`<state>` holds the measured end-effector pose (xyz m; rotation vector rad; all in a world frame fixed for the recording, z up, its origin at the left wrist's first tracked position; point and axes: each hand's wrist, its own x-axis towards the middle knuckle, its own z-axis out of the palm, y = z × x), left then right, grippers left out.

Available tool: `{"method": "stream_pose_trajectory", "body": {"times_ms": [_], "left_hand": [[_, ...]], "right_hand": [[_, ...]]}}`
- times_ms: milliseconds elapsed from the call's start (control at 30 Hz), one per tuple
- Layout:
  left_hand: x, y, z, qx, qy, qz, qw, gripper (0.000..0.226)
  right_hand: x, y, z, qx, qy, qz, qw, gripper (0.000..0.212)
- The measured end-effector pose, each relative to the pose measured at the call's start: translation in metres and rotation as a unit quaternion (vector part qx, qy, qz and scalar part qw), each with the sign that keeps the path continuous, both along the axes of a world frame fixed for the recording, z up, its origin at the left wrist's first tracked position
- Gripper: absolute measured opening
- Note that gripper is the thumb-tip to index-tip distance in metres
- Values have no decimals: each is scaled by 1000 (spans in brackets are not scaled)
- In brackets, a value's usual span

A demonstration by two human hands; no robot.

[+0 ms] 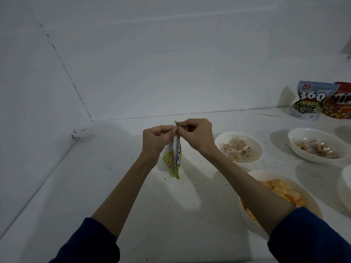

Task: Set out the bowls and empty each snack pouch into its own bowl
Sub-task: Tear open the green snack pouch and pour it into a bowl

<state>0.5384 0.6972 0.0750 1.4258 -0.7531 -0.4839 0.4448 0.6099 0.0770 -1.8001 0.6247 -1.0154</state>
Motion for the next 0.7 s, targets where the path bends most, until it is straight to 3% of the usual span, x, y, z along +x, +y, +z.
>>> {"method": "stream_pose_trajectory", "body": {"times_ms": [133,367,600,700], "left_hand": [[1,4,2,6,-27,-23,999,22],[3,4,4,33,-64,-3,997,16],[-1,0,10,42,-181,56,981,12],[1,2,8,48,-145,32,988,10]], "right_hand": [[-4,-1,4,-38,33,13,999,15],[2,7,-3,8,-17,-33,999,3],[7,11,-10,-40,-38,-82,995,20],[6,8,-15,-19,-30,-58,998,24]]}}
